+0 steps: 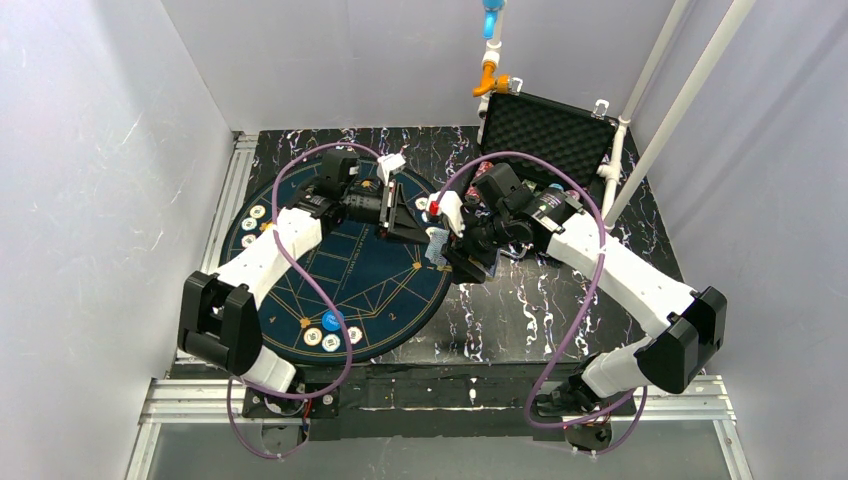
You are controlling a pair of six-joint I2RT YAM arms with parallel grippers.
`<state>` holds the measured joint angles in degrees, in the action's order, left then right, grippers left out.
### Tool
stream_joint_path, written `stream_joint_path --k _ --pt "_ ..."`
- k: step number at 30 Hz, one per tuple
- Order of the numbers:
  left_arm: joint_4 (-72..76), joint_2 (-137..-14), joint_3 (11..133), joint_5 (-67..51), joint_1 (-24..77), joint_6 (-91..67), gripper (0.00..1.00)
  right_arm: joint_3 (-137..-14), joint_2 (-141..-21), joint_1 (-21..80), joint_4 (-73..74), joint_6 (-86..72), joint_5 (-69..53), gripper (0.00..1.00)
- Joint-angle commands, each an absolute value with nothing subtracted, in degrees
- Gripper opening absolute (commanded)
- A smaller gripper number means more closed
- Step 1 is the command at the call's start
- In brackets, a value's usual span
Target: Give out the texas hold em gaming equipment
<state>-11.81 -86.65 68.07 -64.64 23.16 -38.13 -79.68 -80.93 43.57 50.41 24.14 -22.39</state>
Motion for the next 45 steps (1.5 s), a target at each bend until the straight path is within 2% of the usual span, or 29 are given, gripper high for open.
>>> stream_joint_path --k 1,3,4,7,9,15,17,23,26,30,32,35,39,43,45 --pt "-14.2 -83.2 67.6 -65.2 21.6 -35.6 0.17 -79.5 -77.5 43.7 48.1 24.1 -23.6 0.01" --pt "-13.2 -82.3 67.5 -65.6 21.4 -36.3 0.24 -79.6 -77.9 43.7 48.4 24.1 -23.3 0.01" --pt "-12.7 -81.9 67.5 -65.9 21.3 -36.7 0.32 -79.7 -78.1 43.7 48.6 24.1 -23.2 0.01" --pt "-10.4 -81.0 67.7 -65.8 21.7 -38.6 0.66 -79.8 -78.6 43.7 48.3 23.8 -23.3 0.01" --pt "-11.4 -82.4 68.6 -63.3 24.7 -37.0 0.73 -80.4 -79.0 43.8 47.7 23.2 -23.9 0.01" --pt "-20.5 -88.0 71.9 -60.2 29.1 -31.0 0.66 -81.8 -78.8 43.7 46.2 22.3 -25.5 0.01" --pt "-24.0 -87.6 70.6 -58.9 25.9 -29.9 0.49 -80.6 -77.3 43.7 45.4 22.8 -26.3 0.01" --pt "-22.5 -85.4 69.9 -62.6 22.3 -30.5 0.41 -79.8 -77.2 43.7 46.3 23.2 -25.2 0.01" --pt "-19.9 -83.8 69.9 -64.2 22.2 -31.8 0.44 -79.6 -77.7 43.7 46.8 23.4 -24.8 0.01" --pt "-14.5 -82.0 69.3 -65.5 22.2 -35.8 0.65 -79.9 -78.6 43.7 47.3 23.4 -24.2 0.01" --pt "-12.4 -81.8 69.1 -65.4 22.3 -37.3 0.68 -79.9 -78.7 43.8 47.1 23.5 -24.2 0.01" --pt "-10.5 -82.8 68.9 -64.3 23.2 -38.7 0.67 -80.1 -78.8 43.7 46.8 23.1 -24.3 0.01" --pt "-11.7 -85.3 69.3 -62.3 25.4 -38.0 0.61 -80.4 -78.6 43.7 46.0 23.0 -25.2 0.01" --pt "-16.6 -86.6 69.4 -61.0 23.8 -36.5 0.41 -79.1 -76.6 43.7 44.4 23.1 -25.7 0.01" --pt "-16.9 -86.4 68.9 -61.4 22.3 -36.7 0.35 -78.7 -76.0 43.7 44.2 23.1 -25.9 0.01"
